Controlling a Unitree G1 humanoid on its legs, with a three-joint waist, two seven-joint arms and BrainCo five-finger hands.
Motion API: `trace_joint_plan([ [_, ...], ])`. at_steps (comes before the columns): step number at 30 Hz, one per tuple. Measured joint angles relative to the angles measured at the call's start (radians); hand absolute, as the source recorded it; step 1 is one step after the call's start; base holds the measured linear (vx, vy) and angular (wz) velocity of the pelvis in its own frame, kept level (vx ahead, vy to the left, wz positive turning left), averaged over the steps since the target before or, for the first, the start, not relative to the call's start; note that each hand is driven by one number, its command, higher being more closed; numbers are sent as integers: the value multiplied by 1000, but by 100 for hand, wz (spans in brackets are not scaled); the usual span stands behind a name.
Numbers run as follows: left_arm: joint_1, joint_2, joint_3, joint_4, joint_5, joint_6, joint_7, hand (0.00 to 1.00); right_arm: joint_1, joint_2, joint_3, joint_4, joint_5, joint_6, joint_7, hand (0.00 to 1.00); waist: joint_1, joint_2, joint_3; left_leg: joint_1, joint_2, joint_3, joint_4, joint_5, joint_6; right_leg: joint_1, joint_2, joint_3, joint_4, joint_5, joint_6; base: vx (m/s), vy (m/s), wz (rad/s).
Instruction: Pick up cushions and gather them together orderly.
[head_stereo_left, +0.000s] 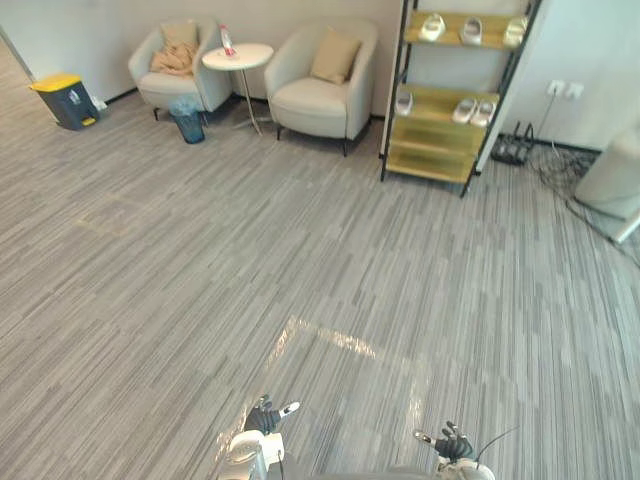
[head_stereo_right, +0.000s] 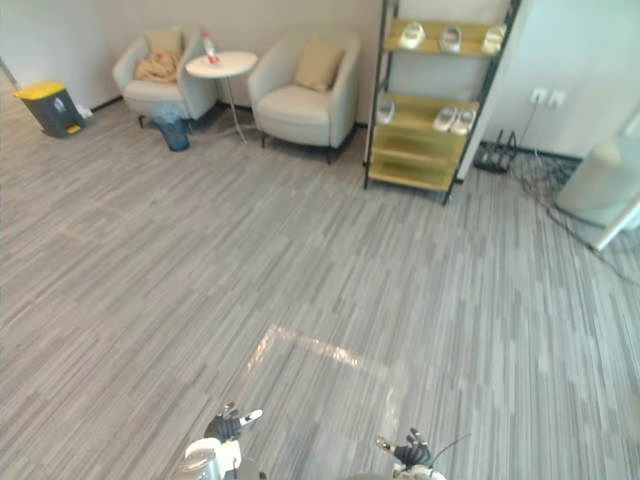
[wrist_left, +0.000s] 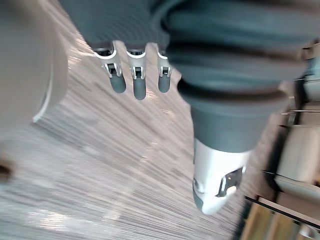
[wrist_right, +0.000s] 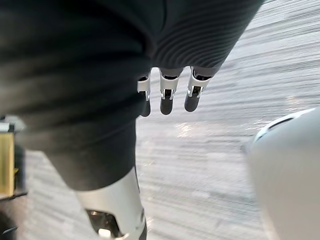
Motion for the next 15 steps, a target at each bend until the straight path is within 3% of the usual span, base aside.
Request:
trace_joint_plan([
  [1, -1, -1, 0, -2, 0, 0, 0, 0, -2, 4, 0, -1, 0, 0, -1, 0, 0, -3, 1, -9, -11, -4, -66, 0, 0, 12, -4, 0, -7, -5, 8, 400, 14, 0],
  [3, -6, 0, -15, -6, 0, 0, 2, 0, -5, 11, 1, -1, -1, 0, -1, 0, 4, -2, -4, -16, -89, -117, -438, 67, -2, 50, -26, 16, -18, -46, 54, 423, 111, -14],
  [4, -6, 0, -23, -6, 0, 0, 3, 0, -6, 11, 1, 1, -1, 0, -1, 0, 6, -1, -7, -19, -102, -144, -469, 102, -7, 51, -29, 22, -12, -58, 61, 427, 222, -43],
  [5, -7, 2, -37, -6, -1, 1, 4, 0, -4, 13, 1, 7, -2, 3, -2, 0, 18, -19, -18, -13, -141, -179, -459, 182, -17, 52, -56, 57, 10, -96, 89, 355, 215, -37],
  [7, -12, 16, -40, 2, -1, 4, 4, 0, -3, 36, 6, 7, -3, 7, -2, 0, 20, -52, -37, 8, -168, -121, -449, 143, 4, 35, -100, 107, 77, -104, 100, 537, 253, -55],
  [8, -17, 21, -39, 7, -1, 6, 3, 0, 2, 44, 21, 6, -5, 8, 1, 0, 35, -62, -37, 46, -172, -77, -435, 114, 24, -30, -118, 169, 238, -94, 113, 482, 211, -67],
  [9, -16, 22, -40, 9, -1, 7, 2, 0, -2, 45, 23, 5, -7, 8, 1, 0, 35, -64, -38, 61, -173, -66, -436, 108, 31, -51, -122, 182, 295, -85, 123, 483, 272, -69],
  [10, -16, 29, -50, 31, -1, 8, 2, 0, -6, 51, 18, -3, -27, 7, 1, 0, 33, -61, -35, 147, -182, -51, -471, 91, 55, -128, -139, 205, 519, -52, 144, 295, 164, -27],
  [12, -7, 37, -66, 45, -1, 8, 2, 0, -5, 52, 16, -2, -44, 7, 3, 0, 29, -45, -37, 250, -179, -42, -538, 88, 61, -149, -139, 162, 586, -63, 138, 370, 169, -12],
  [15, 4, 49, -70, 48, -2, 7, 2, 0, -7, 60, 15, 2, -44, 6, 8, 0, 27, -42, -48, 322, -159, -36, -612, 87, 60, -173, -125, 68, 474, -76, 118, 213, 50, 2],
])
